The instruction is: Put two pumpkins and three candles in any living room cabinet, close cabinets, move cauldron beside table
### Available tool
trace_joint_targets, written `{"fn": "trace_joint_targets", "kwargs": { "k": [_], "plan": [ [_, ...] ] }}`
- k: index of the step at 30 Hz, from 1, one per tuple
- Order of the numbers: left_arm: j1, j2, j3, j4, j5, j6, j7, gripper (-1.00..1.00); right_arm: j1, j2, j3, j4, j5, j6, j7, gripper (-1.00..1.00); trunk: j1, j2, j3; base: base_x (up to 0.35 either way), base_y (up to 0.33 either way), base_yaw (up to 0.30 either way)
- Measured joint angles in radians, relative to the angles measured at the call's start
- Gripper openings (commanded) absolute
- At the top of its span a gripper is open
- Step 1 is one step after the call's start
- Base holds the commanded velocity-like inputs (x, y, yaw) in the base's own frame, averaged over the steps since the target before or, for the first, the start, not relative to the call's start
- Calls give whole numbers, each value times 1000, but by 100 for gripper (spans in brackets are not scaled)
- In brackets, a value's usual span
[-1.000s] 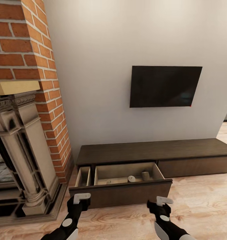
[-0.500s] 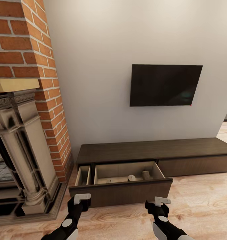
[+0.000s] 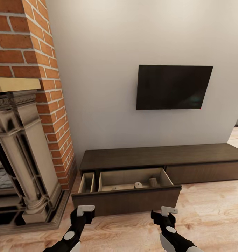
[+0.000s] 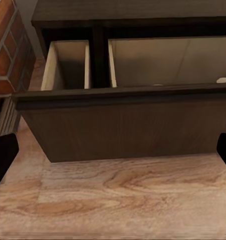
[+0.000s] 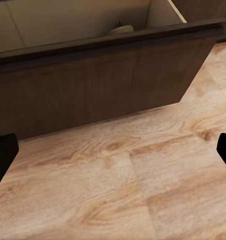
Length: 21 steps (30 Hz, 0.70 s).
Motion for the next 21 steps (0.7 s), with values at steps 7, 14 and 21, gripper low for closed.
{"fn": "trace_joint_targets", "kwargs": {
  "k": [7, 14, 21],
  "plan": [
    [0, -1, -2, 51, 0, -75, -1, 100, 1, 2, 4, -5, 8, -8, 4, 100, 27, -49, -22, 0, 0, 0],
    [0, -1, -3, 63, 0, -98, -1, 100, 21, 7, 7, -9, 13, -83, 6, 100, 54, -98, -44, 0, 0, 0],
    [0, -1, -4, 65, 0, -113, -2, 100, 30, 9, 7, -9, 12, -105, 6, 100, 81, -147, -66, 0, 0, 0]
  ]
}}
